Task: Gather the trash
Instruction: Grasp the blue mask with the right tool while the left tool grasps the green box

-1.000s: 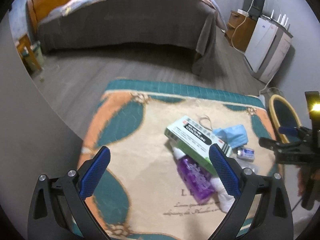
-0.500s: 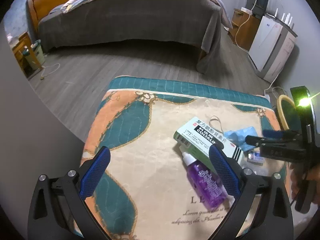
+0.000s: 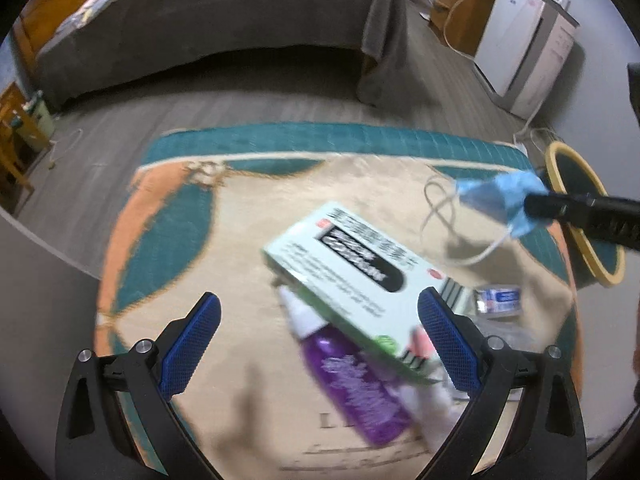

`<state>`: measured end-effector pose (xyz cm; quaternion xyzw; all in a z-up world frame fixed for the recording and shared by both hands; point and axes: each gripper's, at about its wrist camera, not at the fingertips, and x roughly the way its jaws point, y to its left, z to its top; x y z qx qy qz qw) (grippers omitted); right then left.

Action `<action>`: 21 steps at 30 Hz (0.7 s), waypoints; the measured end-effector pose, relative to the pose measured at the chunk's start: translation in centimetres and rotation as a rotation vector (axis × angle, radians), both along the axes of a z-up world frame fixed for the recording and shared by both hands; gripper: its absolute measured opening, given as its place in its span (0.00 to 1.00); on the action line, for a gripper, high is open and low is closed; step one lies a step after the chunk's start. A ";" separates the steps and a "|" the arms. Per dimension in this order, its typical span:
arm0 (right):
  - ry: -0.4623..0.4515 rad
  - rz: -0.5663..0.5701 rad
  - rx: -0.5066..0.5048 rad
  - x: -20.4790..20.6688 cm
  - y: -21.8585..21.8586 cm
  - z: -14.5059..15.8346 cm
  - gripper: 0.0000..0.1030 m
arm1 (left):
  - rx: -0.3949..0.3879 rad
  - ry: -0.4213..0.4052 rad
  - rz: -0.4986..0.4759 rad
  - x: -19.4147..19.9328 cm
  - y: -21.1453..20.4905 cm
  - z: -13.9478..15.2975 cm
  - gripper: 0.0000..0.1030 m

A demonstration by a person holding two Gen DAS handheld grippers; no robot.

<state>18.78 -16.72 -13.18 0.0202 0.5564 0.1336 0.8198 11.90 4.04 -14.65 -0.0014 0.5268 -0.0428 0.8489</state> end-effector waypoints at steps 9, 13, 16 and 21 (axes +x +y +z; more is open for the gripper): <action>-0.024 -0.073 0.063 0.3 -5.1 1.4 0.24 | -0.045 0.089 0.015 2.1 -2.7 -2.7 0.95; -0.028 -0.087 0.060 0.3 -6.6 1.4 0.25 | -0.004 0.073 -0.011 3.2 -4.6 -3.2 0.95; -0.031 -0.106 0.050 0.4 -7.8 1.2 0.25 | -0.010 0.069 -0.017 3.9 -5.4 -3.6 0.95; -0.029 -0.119 0.049 0.3 -9.0 1.0 0.24 | 0.035 0.061 -0.047 4.5 -6.7 -4.3 0.95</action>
